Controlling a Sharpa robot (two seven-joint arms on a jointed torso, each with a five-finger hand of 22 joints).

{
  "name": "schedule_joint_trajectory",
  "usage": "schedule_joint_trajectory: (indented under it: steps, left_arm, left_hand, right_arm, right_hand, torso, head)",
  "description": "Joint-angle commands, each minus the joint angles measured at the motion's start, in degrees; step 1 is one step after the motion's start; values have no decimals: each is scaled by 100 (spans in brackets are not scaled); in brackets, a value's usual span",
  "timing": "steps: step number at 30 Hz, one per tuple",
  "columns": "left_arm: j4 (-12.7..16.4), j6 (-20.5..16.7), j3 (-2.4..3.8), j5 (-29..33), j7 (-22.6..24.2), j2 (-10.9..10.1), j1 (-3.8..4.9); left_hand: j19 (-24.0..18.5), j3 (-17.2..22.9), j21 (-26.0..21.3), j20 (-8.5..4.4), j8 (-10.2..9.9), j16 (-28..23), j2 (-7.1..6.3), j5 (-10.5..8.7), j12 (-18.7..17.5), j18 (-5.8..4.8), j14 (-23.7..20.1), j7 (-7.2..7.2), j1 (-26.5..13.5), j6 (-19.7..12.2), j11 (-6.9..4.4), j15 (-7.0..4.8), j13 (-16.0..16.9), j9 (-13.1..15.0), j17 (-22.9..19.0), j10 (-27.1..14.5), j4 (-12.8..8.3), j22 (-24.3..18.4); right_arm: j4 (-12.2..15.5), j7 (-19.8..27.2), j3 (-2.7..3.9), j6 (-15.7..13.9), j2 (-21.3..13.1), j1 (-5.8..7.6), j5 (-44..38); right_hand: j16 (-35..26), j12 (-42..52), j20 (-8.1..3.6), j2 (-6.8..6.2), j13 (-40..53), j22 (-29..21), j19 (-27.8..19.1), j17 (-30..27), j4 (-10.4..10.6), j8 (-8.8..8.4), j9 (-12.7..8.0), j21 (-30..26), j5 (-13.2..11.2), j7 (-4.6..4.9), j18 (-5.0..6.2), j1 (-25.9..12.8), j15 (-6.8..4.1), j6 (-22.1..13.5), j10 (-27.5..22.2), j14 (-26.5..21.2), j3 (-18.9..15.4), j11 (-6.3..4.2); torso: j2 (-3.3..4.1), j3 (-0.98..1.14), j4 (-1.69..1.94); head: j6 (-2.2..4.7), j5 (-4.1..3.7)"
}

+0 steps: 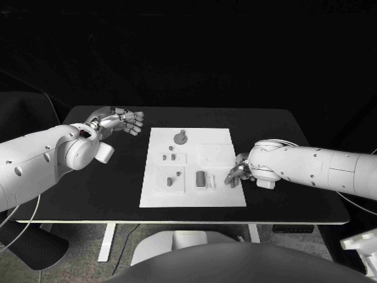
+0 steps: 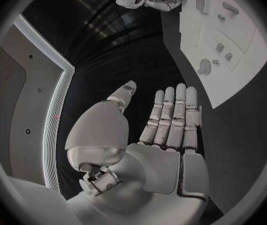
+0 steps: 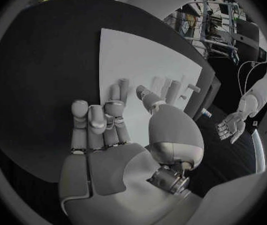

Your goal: Assemble the parts on the task board

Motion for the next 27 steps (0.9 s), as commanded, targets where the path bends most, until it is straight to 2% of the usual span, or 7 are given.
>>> schedule_joint_trajectory:
  steps: [1,5,10,15,18,27]
  left_arm:
    - [5,28,5,-18,46,5,8]
    - [4,33,5,-18,47,7,8]
    - [5,33,5,-18,47,5,8]
    - [4,42,5,-18,46,15,8]
    - [5,41,5,-18,45,15,8]
    - [4,46,5,-18,36,20,8]
  left_hand:
    - [-41,-44,-35,4,-23,-35,-9,16,-34,-36,-48,-8,-70,5,-2,12,6,-8,-5,-5,-3,5]
    - [-42,-45,-35,4,-23,-35,-9,16,-34,-36,-48,-8,-71,5,-2,12,7,-8,-6,-5,-2,5]
    - [-43,-46,-35,4,-23,-35,-9,16,-34,-37,-49,-9,-72,5,-3,13,7,-8,-6,-5,-2,6]
    - [-43,-47,-36,4,-23,-35,-9,16,-34,-37,-50,-9,-73,5,-3,13,7,-8,-7,-5,-1,6]
    - [-44,-47,-36,4,-23,-35,-8,16,-35,-37,-50,-9,-74,5,-3,13,7,-8,-7,-4,-1,6]
    - [-45,-49,-37,5,-23,-35,-6,16,-35,-38,-51,-8,-78,5,-3,13,7,-8,-8,-4,1,6]
  right_arm:
    - [-66,16,0,106,30,-25,-198]
    - [-127,13,0,134,45,-40,-200]
    - [-128,21,0,121,76,-41,-202]
    - [-153,23,0,86,132,-41,-236]
    - [-184,20,0,90,177,-41,-312]
    - [-271,1,-16,193,258,-51,-417]
  right_hand:
    - [-37,-39,4,8,-10,-7,-32,-7,4,-39,-23,546,-13,33,53,-43,-11,2,-25,-28,-39,7]
    - [-37,-39,4,18,-10,-7,-32,-7,4,-39,-22,546,-12,32,54,-45,-11,2,-25,-29,-36,7]
    - [-38,-41,2,42,-10,-8,-34,-7,1,-39,-20,544,-8,31,56,-44,-12,2,-27,-31,-27,6]
    - [-37,-40,-7,159,-9,-8,-36,-6,-39,-37,-12,544,1,26,69,5,-15,4,-27,-35,43,1]
    - [-27,-29,-17,317,-2,-2,-35,0,-148,-33,5,553,13,24,86,165,-23,8,-18,-31,186,-10]
    - [-19,-23,-22,396,5,4,-40,5,-241,-36,16,560,30,23,96,358,-27,3,-18,-31,311,-15]
  torso:
    - [5,8,-7]
    - [1,-3,0]
    - [0,-3,-8]
    - [0,0,-10]
    - [2,-1,-8]
    - [-1,-4,-7]
  head:
    - [1,18]
    - [1,16]
    - [1,23]
    - [1,17]
    - [1,11]
    - [1,8]
